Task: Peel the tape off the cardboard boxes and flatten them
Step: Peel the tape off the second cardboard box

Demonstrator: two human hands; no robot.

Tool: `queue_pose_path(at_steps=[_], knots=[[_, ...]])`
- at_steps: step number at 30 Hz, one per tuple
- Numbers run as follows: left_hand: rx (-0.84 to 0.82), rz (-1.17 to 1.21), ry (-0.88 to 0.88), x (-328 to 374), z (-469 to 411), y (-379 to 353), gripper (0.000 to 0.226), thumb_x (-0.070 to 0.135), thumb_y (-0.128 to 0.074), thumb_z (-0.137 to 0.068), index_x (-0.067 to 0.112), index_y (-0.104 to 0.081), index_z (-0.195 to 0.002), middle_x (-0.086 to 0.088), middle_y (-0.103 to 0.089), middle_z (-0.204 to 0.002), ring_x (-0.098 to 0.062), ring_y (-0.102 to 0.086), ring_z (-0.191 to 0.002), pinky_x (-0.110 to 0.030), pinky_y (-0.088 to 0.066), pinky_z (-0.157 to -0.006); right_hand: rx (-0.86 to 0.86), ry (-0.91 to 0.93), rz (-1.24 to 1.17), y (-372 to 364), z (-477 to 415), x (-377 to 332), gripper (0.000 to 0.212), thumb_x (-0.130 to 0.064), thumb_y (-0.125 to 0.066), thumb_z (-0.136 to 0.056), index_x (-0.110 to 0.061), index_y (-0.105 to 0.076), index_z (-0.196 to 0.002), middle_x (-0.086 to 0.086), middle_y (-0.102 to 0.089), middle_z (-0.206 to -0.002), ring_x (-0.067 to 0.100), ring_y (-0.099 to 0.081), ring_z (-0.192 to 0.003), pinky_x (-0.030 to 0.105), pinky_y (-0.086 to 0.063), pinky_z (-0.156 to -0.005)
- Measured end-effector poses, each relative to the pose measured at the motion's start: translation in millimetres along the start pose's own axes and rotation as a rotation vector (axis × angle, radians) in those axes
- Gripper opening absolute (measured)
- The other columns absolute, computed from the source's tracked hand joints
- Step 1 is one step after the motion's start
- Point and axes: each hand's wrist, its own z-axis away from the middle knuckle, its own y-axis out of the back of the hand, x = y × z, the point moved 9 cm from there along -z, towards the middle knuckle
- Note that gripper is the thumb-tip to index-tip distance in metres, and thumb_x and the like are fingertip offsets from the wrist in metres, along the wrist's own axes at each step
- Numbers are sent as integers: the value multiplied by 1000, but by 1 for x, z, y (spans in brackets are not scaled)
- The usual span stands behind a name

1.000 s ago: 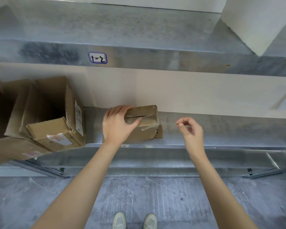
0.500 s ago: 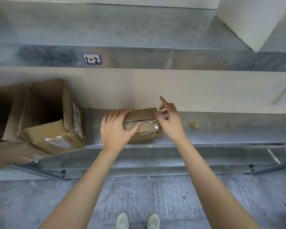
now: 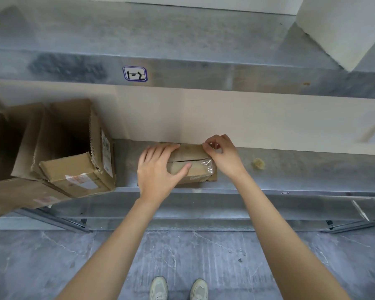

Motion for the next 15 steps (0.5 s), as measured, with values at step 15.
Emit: queue_pose_path(at_steps=[15], knots=[[-2,26,-21,1,3,2,48,59,-72,-78,26,-68,-113,10,-67,-106,-15,-59,-101,-29,-29,-111,144,31,-96,-1,7,-4,18,-11,-58,-92,-22,-59,-78,8,-59,-94,6,-52,-73,10,-38,-68]])
